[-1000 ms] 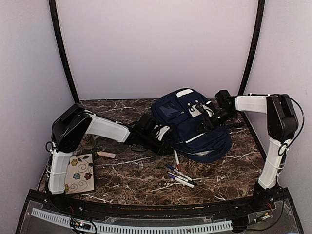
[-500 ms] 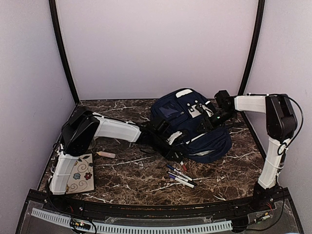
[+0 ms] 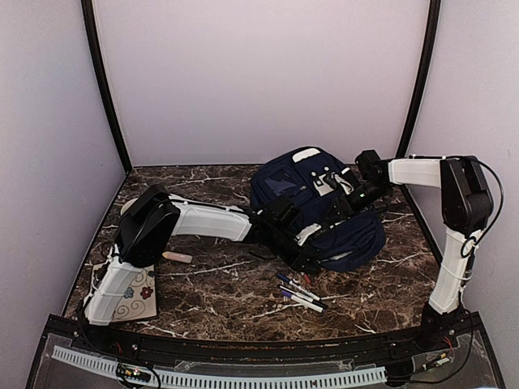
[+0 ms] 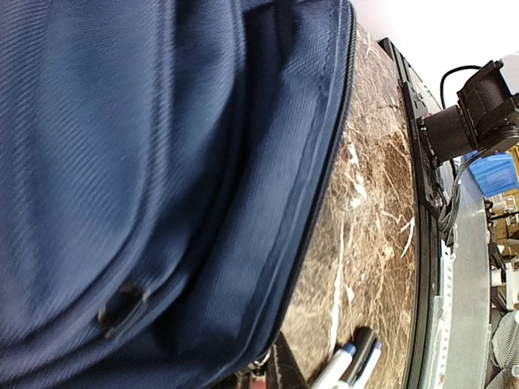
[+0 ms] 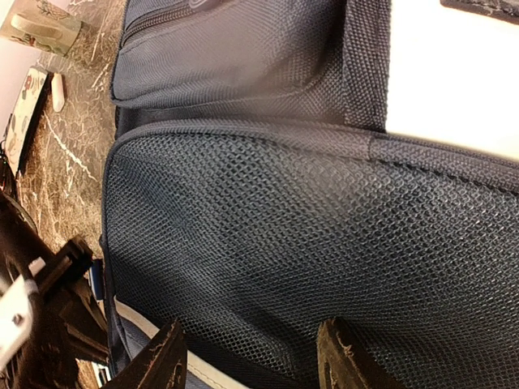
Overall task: Pack the student bag
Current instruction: Zip the largest pocket of the bag in the student bag, then move the student bag to the center of the board.
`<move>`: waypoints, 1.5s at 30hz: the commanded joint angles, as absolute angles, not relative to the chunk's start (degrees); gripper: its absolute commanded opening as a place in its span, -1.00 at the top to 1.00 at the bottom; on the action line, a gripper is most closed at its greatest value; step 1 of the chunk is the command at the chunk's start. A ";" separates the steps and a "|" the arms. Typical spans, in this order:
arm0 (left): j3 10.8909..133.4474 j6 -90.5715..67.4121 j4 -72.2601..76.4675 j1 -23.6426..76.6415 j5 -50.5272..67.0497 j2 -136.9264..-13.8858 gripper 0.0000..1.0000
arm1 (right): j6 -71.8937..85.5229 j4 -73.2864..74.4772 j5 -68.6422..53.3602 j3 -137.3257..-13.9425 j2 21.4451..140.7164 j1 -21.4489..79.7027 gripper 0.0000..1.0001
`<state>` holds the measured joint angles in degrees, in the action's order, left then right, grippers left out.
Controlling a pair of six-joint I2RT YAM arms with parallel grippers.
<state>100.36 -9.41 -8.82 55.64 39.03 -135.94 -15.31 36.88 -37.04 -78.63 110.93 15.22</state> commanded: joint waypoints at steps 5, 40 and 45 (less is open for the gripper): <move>107.42 -7.91 -11.96 61.49 43.82 -139.50 1.00 | -14.90 35.42 -35.10 -78.34 113.94 16.67 -0.11; 91.77 7.06 -16.72 57.02 13.54 -115.49 0.15 | -28.24 41.12 -11.45 -52.28 73.92 15.03 -0.36; 83.37 14.40 -6.29 56.86 11.29 -112.02 0.15 | -29.16 36.50 -5.41 -48.31 74.71 14.82 -0.38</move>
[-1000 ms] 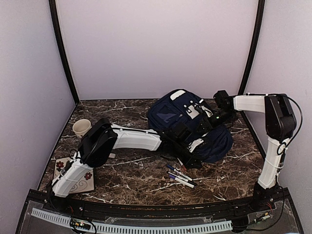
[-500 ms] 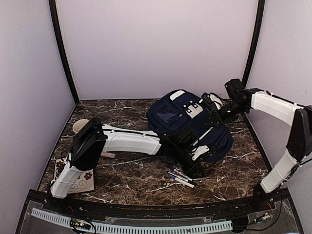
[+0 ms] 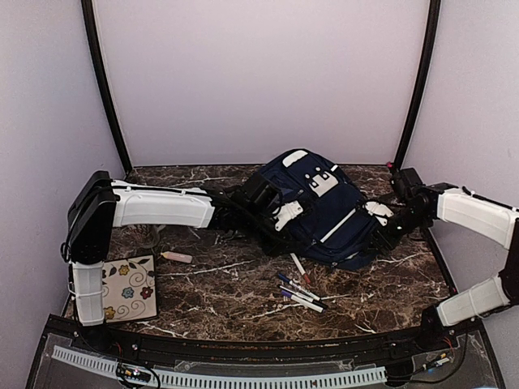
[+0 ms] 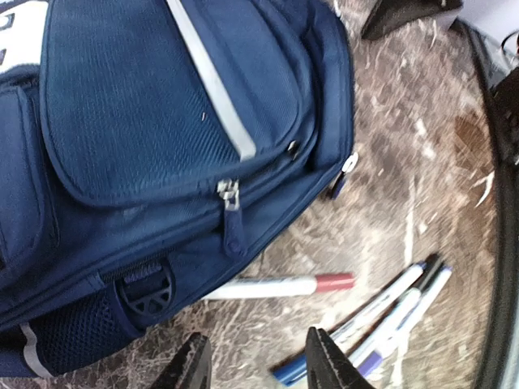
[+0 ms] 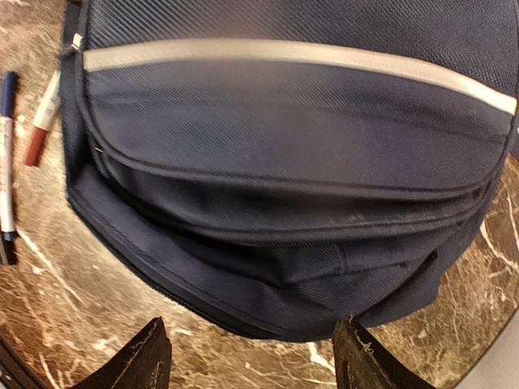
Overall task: Pack the student bag
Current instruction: Move the student bag to the center of the board.
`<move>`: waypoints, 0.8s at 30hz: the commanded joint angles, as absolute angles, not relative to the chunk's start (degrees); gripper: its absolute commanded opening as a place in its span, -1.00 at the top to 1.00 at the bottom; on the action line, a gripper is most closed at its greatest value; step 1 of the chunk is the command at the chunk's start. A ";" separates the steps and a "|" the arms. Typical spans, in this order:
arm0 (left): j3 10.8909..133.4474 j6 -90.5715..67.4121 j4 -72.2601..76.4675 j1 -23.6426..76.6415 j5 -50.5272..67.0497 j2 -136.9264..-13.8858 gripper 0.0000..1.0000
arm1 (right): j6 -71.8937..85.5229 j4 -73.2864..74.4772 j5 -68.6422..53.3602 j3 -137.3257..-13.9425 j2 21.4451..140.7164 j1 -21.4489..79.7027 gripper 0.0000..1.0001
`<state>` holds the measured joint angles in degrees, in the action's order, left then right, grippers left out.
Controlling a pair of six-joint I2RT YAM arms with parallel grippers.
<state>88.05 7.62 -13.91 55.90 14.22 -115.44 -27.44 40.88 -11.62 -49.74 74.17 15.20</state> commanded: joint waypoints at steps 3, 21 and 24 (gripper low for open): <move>83.12 16.41 -4.05 56.87 12.85 -112.73 0.16 | -27.99 34.94 -5.14 -49.88 80.15 14.46 -0.38; 90.95 20.52 0.05 60.29 10.13 -123.12 0.21 | -21.19 29.48 0.46 -69.60 100.97 11.21 -0.31; 92.93 20.96 0.90 60.29 10.12 -124.78 0.23 | -20.86 31.47 0.16 -67.95 95.25 11.25 -0.34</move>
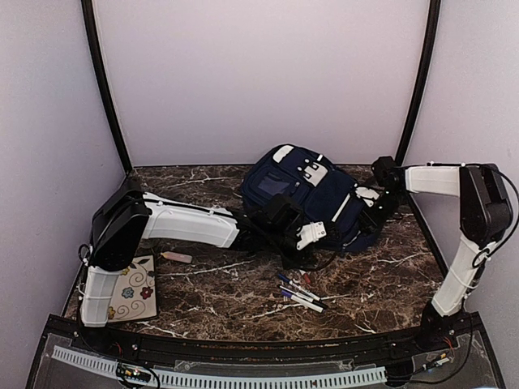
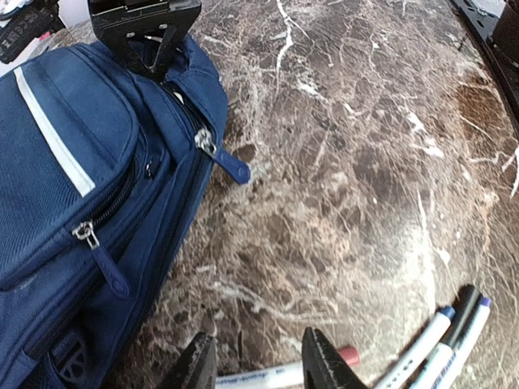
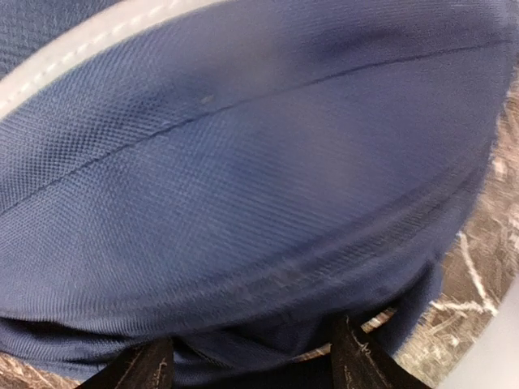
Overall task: Pack the student bag
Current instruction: Move the student bag to the center of the board, then hold the largest pocket of the student bag.
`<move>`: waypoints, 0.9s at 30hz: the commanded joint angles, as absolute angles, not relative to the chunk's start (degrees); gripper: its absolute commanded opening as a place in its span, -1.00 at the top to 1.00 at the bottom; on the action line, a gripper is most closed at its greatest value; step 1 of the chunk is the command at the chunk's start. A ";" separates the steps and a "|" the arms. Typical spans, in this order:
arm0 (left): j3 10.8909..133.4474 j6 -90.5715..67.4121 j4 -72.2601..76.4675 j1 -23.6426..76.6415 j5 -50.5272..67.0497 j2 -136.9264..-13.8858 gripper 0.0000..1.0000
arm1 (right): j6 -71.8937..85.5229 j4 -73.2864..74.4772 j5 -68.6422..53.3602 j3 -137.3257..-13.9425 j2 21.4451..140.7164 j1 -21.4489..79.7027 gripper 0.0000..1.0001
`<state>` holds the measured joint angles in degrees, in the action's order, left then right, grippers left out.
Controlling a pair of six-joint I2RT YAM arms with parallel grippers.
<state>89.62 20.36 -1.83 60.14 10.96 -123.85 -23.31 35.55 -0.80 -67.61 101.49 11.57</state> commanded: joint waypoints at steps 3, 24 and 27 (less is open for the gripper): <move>95.62 22.08 0.67 60.29 9.40 -127.36 0.26 | -19.95 32.64 -0.81 -63.67 87.56 11.25 -0.39; 108.61 28.79 3.84 60.29 5.73 -140.72 0.19 | -21.13 41.05 -16.42 -53.54 77.18 10.35 -0.97; 110.79 29.71 3.03 60.29 4.28 -142.68 0.23 | -22.04 42.54 -19.11 -54.05 78.54 10.38 -0.79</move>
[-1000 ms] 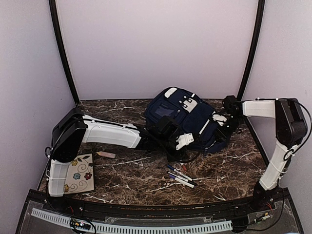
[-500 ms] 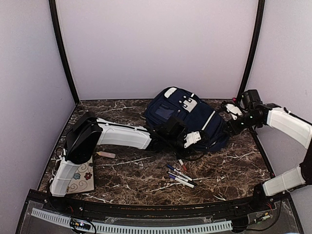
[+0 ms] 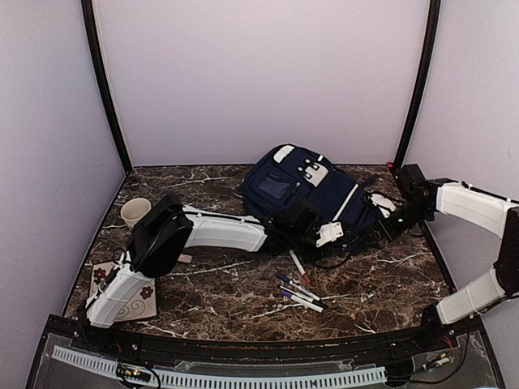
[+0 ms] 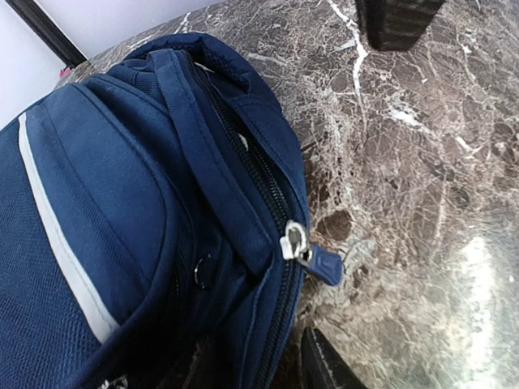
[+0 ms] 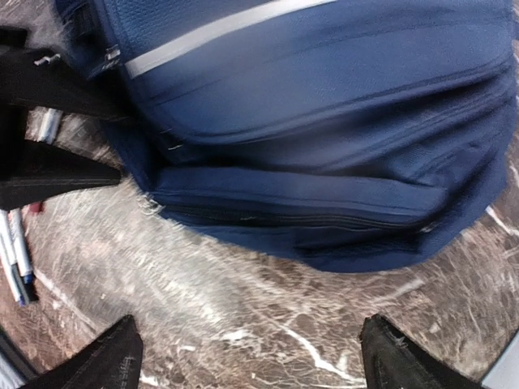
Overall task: Pack the student bag
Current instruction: Hold the largest pocket of the student bag.
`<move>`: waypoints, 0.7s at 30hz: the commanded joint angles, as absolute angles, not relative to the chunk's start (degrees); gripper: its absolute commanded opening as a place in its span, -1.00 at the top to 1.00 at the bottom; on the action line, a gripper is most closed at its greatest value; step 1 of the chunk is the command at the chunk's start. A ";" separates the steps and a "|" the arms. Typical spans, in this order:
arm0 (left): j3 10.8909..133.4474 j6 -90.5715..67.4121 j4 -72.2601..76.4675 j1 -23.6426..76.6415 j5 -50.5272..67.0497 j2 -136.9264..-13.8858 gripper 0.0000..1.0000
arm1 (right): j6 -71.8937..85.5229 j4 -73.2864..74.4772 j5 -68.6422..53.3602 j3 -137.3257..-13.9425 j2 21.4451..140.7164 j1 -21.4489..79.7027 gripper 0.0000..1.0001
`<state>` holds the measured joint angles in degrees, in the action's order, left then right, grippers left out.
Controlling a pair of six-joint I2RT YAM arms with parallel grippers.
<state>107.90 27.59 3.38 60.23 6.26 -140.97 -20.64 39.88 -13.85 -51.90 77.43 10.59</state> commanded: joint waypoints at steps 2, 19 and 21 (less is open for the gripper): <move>111.15 30.00 3.03 60.29 3.46 -143.34 0.29 | -22.74 43.63 -20.08 -54.45 79.47 10.37 -0.62; 112.87 14.71 6.43 60.29 11.02 -142.28 1.00 | -23.03 39.87 -26.50 -52.73 82.73 10.46 -0.23; 112.91 10.31 8.17 60.29 13.27 -141.92 1.00 | -22.67 39.17 -27.72 -52.83 83.40 10.53 -0.19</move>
<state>110.74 20.91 3.92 59.79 6.55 -143.59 -23.24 41.78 -23.99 -53.01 82.00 10.59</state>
